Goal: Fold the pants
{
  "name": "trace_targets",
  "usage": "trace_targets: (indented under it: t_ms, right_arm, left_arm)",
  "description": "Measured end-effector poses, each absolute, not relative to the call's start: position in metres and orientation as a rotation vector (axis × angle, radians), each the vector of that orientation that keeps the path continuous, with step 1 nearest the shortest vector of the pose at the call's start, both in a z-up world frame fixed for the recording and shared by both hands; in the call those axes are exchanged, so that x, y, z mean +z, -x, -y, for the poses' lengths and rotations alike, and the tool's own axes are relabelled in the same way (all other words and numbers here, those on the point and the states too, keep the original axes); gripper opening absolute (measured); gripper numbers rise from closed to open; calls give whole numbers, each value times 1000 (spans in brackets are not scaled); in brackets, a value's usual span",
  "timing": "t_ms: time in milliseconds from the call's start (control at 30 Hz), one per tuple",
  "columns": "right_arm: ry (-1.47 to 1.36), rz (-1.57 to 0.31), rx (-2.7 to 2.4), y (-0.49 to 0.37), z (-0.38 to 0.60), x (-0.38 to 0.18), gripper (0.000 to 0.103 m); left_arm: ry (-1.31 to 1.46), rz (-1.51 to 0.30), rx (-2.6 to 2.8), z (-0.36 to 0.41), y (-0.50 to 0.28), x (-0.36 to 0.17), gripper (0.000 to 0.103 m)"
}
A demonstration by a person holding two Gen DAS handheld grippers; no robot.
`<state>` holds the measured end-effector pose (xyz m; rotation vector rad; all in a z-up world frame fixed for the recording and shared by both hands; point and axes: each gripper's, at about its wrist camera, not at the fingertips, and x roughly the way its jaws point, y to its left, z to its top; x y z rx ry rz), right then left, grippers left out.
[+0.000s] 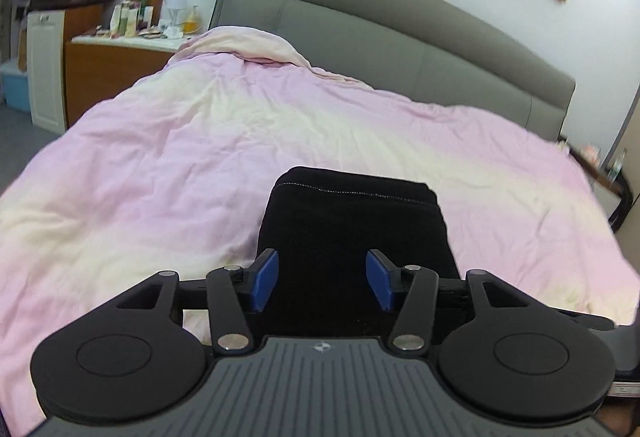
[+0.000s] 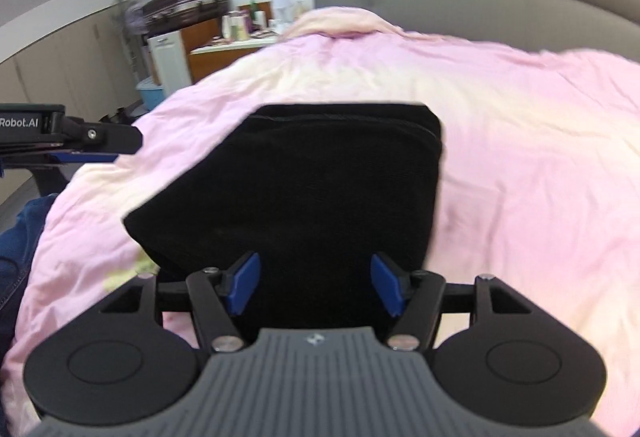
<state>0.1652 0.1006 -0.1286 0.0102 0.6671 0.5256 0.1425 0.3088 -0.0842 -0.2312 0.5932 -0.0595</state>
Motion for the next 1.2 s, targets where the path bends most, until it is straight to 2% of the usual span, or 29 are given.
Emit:
trace_targets:
  t_ms: [267,300,333,433,500,633,667,700,767,833,1033,1200]
  right_arm:
    - [-147,-783,527,-162,-70,-178,60]
    - [-141,-818,530,-163,-70,-188,58]
    - [-123,-867,522,-165,-75,-200,42]
    - [-210,-895,523,-159,-65,-222,44]
    - [-247,-897,536,-158,-58,-220,46]
    - [-294,-893,573,-158,-39,-203,67]
    - [-306,-876,572,-156,-32,-198,77]
    - [-316,-860,572,-154,-24,-194,82]
    - [-340,-837,563,-154,-9,-188,95]
    - [-375,-841,544,-158,4,-189,95]
    - [-563,-819,464,-174,32,-196,98]
    - [-525,-792,391,-185,33,-194,98]
  left_arm:
    - [197,-754,7,-304,-157,-140,57]
    - [192,-760,13,-303,-155,-146,57]
    - [171,-771,22,-302,-152,-150,57]
    - [124,-815,29,-297,-150,-157,60]
    - [117,-823,18,-299,-148,-154,60]
    - [127,-817,-47,-310,-145,-128,63]
    - [133,-815,-51,-315,-145,-121,76]
    - [144,-813,-47,-321,-146,-114,90]
    - [172,-790,-68,-334,-149,-103,93]
    - [199,-773,-100,-344,-155,-100,97]
    - [113,-772,-23,-350,-178,-109,97]
    - [389,-900,-157,-375,-203,-132,97]
